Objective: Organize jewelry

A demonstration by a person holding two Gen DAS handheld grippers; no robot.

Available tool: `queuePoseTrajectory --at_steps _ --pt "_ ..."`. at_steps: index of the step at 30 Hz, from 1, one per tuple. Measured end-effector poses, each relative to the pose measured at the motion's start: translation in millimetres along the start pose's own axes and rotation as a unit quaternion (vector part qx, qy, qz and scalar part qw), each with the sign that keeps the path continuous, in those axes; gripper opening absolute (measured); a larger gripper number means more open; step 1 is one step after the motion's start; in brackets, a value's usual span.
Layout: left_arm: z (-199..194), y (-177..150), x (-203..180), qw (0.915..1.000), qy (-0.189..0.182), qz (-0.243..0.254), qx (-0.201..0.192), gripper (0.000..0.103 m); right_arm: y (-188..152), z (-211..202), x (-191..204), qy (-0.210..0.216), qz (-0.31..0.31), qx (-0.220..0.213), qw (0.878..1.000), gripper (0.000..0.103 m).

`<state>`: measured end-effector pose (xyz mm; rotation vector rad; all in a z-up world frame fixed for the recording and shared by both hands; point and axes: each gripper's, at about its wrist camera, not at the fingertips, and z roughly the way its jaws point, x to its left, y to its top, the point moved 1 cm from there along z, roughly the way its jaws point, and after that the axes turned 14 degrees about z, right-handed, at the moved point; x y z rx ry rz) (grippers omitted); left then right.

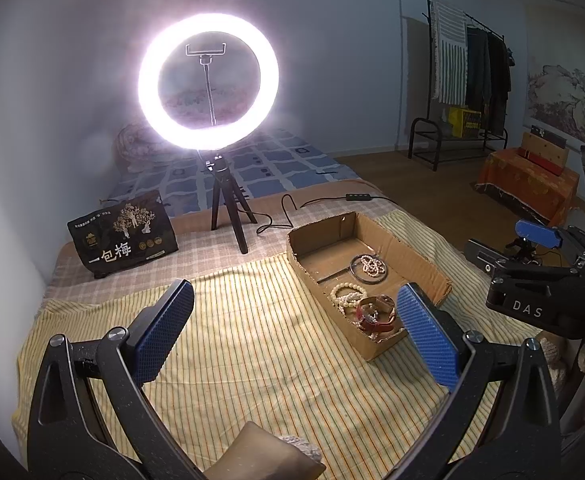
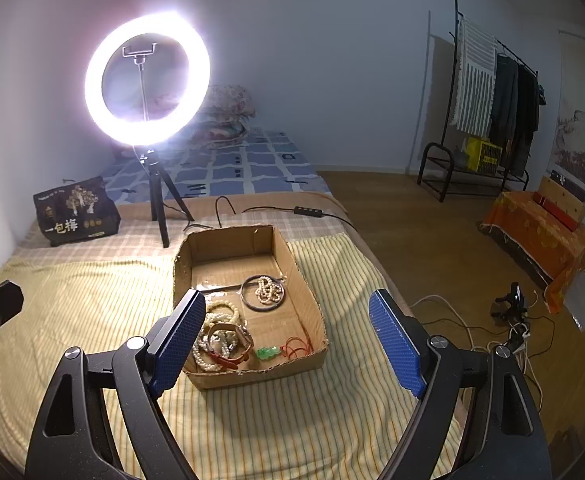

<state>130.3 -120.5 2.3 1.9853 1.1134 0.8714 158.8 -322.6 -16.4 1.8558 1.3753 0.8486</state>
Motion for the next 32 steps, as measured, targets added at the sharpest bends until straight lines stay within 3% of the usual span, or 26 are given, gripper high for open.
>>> queuePoseTrajectory --at_steps 32 --pt "-4.3 6.7 6.1 0.9998 0.016 0.000 -0.013 0.103 -6.1 2.4 -0.6 -0.005 0.002 0.007 1.000 0.084"
